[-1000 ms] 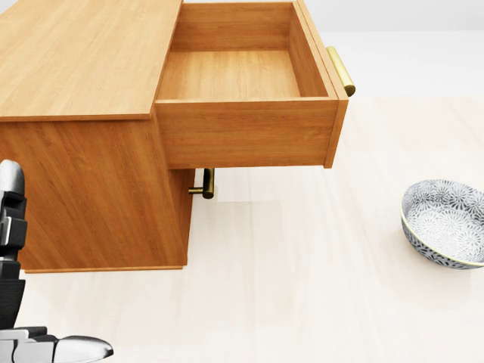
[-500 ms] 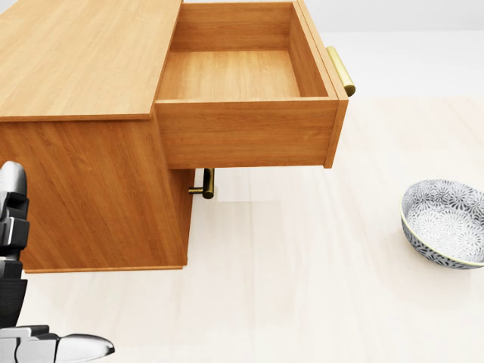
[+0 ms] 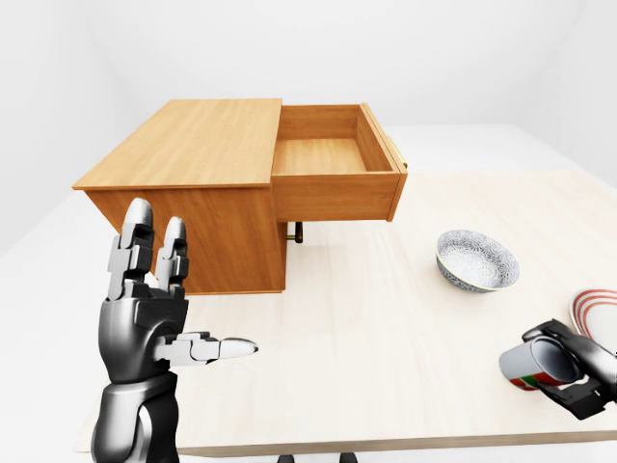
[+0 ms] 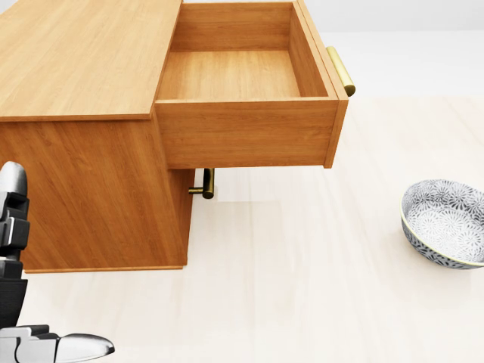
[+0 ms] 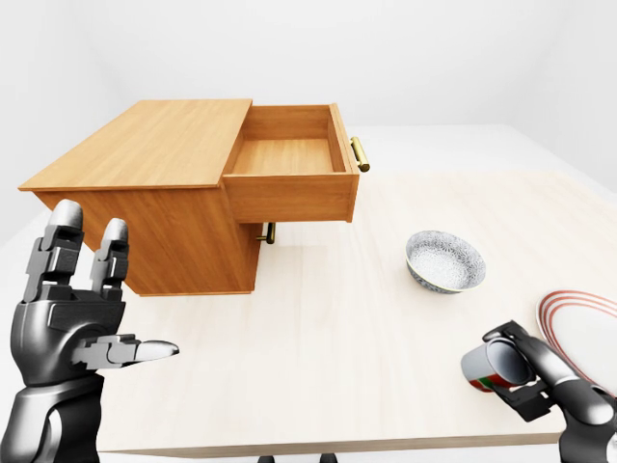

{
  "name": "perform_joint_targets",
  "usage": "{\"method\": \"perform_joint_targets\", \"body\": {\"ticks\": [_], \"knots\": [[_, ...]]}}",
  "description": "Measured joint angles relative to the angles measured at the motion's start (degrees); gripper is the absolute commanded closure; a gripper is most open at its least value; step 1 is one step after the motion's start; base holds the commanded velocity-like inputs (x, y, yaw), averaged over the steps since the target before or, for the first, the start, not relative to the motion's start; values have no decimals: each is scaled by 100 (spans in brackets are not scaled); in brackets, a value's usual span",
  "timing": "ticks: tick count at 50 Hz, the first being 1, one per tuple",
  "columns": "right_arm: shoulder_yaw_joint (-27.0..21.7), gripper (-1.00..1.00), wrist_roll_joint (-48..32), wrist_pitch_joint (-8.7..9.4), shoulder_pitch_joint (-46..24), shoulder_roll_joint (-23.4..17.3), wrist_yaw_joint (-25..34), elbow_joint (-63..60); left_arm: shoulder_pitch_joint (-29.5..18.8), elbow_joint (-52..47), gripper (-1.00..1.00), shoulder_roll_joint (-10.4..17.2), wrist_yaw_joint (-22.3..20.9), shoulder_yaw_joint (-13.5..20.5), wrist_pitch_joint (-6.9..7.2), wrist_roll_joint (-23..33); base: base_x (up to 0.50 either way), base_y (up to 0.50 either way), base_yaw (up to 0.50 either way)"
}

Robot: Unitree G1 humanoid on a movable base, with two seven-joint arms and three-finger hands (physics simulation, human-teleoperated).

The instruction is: Put the ketchup in the top drawer of the cabinet.

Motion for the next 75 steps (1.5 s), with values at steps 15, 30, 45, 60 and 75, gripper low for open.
{"method": "perform_joint_targets", "body": {"ticks": [15, 30, 45, 60, 75], "knots": [[55, 100, -840, 0, -187, 533, 0, -2336, 17, 13, -100, -3, -9, -21, 0, 9, 0, 0, 0], [709, 100, -1589, 0, -677, 973, 0, -4317, 37, 24, -100, -7, -29, -32, 0, 14, 0, 0, 0], [1873, 100, -2100, 0, -1095, 1490, 0, -5325, 46, 17, -100, -10, -48, -18, 0, 1, 0, 0, 0], [2392, 100, -2067, 0, -860, 1972, 0, -6009, 59, 40, -100, -12, -67, -31, 0, 18, 0, 0, 0], [2572, 100, -2091, 0, -835, 2051, 0, -6275, 52, 10, -100, -7, -62, -12, 0, 0, 0, 0, 0]]}}
